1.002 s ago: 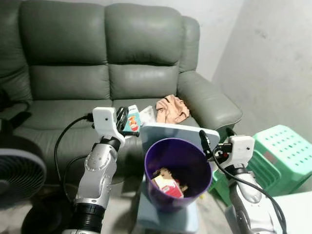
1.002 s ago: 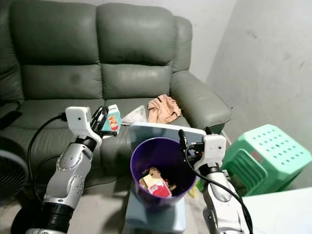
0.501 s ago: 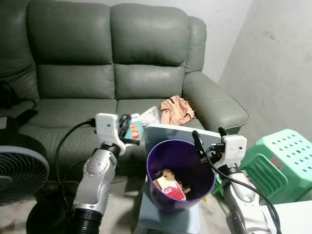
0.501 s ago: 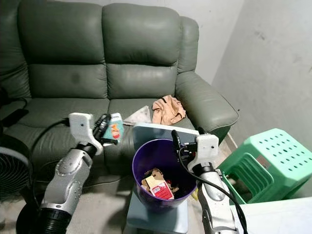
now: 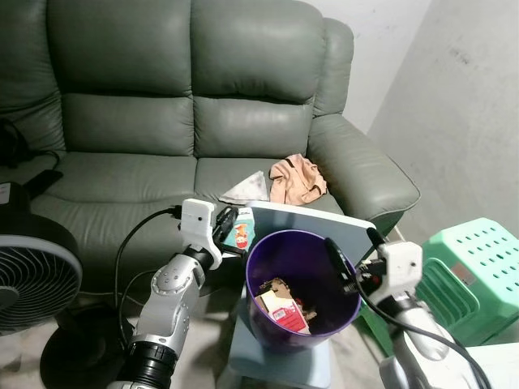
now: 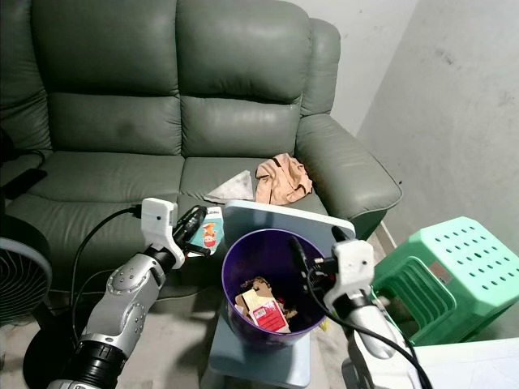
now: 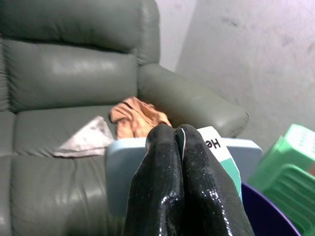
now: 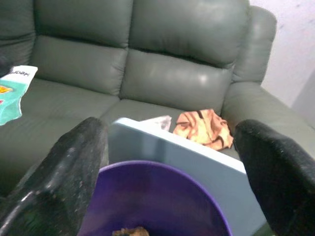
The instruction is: Picking trash to rubbish bin
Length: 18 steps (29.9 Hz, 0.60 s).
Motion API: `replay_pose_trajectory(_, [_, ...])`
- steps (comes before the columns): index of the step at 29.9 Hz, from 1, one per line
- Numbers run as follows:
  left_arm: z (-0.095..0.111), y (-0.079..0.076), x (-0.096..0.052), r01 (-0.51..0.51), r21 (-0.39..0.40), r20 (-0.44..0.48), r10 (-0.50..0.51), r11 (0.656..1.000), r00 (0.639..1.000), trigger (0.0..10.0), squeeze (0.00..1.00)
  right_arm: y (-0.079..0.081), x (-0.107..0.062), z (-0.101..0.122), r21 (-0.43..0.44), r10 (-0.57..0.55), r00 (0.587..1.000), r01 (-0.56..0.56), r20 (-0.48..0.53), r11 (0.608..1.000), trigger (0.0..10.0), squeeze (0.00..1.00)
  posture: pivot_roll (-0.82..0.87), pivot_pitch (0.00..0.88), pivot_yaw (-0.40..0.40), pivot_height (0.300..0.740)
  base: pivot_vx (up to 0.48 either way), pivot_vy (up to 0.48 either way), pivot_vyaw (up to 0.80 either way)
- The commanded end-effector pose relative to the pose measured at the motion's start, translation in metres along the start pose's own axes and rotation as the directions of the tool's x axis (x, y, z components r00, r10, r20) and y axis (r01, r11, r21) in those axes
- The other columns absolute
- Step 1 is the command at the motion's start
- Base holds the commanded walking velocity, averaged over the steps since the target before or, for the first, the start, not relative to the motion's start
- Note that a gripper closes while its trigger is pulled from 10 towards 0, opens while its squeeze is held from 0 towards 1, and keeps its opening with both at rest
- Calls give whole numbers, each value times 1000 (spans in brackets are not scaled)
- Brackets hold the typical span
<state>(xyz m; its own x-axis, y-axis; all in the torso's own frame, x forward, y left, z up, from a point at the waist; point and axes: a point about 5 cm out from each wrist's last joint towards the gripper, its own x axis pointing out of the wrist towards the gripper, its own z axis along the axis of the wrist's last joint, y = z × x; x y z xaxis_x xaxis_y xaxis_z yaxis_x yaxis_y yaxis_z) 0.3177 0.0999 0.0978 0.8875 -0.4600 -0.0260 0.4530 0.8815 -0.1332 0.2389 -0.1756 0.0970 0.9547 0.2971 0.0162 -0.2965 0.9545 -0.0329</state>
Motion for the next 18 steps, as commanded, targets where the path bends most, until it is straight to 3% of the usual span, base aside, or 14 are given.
replay_pose_trajectory(1, [0, -3, 4, 40, 13, -8, -40, 999, 999, 10000, 0, -3, -6, 4, 3, 14, 1000, -14, -7, 1000, 10000, 0, -75, 0, -145, 740, 0, 0, 0])
replay_pose_trajectory(6, [-2, -2, 12, 83, 38, -39, -81, 996, 996, 10000, 0, 4, -36, 5, 4, 89, 993, -89, -79, 996, 10000, 0, -147, 38, -131, 740, 0, 0, 0])
replay_pose_trajectory(10, [2, 3, 25, 74, 51, -45, -72, 996, 996, 10000, 0, 5, -54, -1, 12, 77, 988, -76, -133, 997, 10000, 0, -172, 57, -123, 740, 0, 0, 0])
replay_pose_trajectory(13, [5, 7, 29, 55, 60, -46, -52, 997, 998, 10000, 0, 7, -58, -6, -12, 37, 989, -39, -142, 999, 10000, 0, -176, 62, -118, 740, 0, 0, 0])
replay_pose_trajectory(18, [12, 14, 34, 23, 69, -39, -20, 997, 999, 10000, 0, 14, -64, -9, 20, -14, 989, 17, -144, 1000, 10000, 0, -180, 68, -108, 740, 0, 0, 0])
